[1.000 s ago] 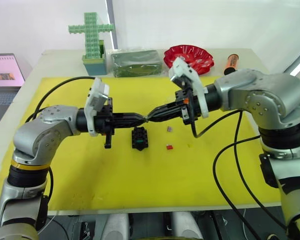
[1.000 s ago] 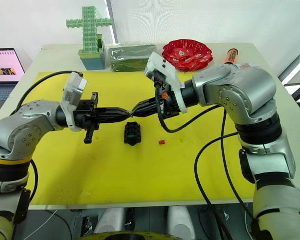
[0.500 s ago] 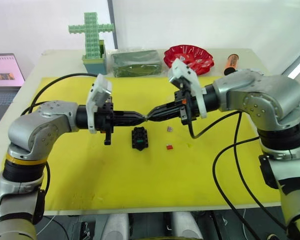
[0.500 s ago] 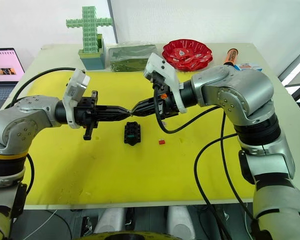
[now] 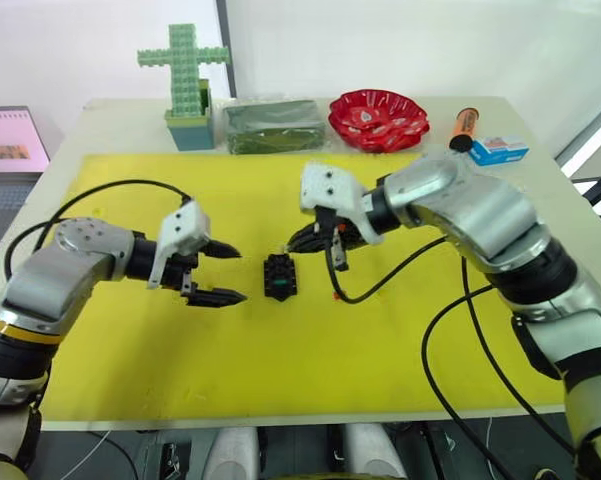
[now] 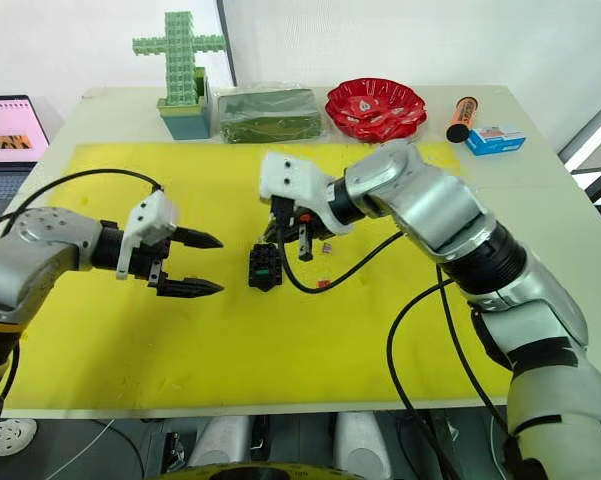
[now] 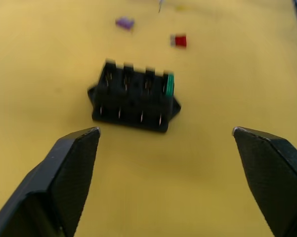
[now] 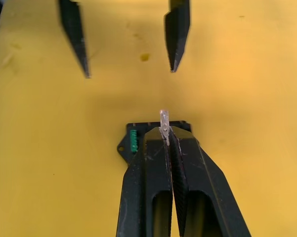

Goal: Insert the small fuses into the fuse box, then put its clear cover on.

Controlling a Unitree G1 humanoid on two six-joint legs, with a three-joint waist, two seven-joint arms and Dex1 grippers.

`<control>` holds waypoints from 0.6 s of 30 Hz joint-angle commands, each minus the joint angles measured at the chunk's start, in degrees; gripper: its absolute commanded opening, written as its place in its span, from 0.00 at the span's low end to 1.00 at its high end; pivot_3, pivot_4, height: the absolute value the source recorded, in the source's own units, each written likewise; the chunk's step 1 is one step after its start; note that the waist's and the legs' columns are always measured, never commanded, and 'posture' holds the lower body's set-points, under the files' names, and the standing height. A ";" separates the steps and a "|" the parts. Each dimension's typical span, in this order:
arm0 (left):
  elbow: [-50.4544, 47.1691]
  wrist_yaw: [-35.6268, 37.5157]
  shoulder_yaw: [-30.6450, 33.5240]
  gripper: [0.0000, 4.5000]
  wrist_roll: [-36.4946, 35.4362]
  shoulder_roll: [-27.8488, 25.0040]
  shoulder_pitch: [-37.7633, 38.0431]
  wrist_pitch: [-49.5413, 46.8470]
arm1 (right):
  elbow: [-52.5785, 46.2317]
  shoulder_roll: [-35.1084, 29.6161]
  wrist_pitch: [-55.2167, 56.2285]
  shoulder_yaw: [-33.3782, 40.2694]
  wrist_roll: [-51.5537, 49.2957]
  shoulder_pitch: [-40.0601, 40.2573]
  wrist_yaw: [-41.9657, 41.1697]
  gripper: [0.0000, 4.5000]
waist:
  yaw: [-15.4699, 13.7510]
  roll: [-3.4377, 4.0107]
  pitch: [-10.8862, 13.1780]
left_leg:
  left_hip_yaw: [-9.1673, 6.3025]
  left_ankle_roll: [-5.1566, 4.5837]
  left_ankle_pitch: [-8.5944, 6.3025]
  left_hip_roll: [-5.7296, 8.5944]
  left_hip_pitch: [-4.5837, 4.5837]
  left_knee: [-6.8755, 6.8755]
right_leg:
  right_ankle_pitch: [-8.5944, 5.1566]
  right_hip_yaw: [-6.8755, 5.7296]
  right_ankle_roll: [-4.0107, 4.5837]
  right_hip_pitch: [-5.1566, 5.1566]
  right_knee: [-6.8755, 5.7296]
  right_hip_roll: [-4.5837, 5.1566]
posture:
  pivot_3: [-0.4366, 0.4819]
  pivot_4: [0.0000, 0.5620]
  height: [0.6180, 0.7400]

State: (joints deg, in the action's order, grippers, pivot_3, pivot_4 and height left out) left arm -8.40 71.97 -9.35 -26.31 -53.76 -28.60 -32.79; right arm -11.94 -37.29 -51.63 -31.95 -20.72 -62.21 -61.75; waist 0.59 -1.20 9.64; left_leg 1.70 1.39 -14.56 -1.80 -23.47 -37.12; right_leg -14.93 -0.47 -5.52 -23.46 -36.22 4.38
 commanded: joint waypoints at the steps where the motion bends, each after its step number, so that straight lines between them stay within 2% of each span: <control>1: 0.01 0.11 -0.72 0.98 3.46 0.88 0.11 4.46 | 0.95 1.45 1.54 -1.76 3.34 -2.46 -1.09 0.00 | 0.03 0.00 0.00 | 0.00 0.00 0.00 0.00 0.00 0.00 | 0.00 0.00 0.00 0.00 0.00 0.00 | 0.48 0.27 1.00; 9: 1.49 -1.64 -1.76 0.98 7.89 5.39 1.12 9.35 | 5.91 4.96 2.58 -6.20 8.61 -2.32 -2.63 0.00 | 0.12 0.00 0.00 | 0.00 0.00 0.00 0.00 0.00 0.00 | 0.01 0.00 -0.01 -0.01 -0.03 0.00 | 0.48 0.27 1.00; 18: 1.74 -2.22 -1.53 0.98 10.01 7.07 1.93 10.68 | 7.46 6.63 2.43 -6.86 11.44 -1.40 -4.09 0.00 | 0.11 0.01 0.00 | -0.01 0.00 0.00 0.00 0.00 -0.01 | 0.01 -0.01 -0.01 -0.01 -0.05 -0.01 | 0.48 0.27 1.00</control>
State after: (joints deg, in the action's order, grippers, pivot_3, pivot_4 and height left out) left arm -6.02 69.82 -11.60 -16.52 -46.81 -26.60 -23.14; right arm -3.88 -30.92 -49.61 -39.51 -9.80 -63.34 -65.41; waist 0.70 -1.19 9.64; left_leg 1.69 1.38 -14.56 -1.80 -23.47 -37.14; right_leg -14.92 -0.48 -5.53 -23.46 -36.28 4.38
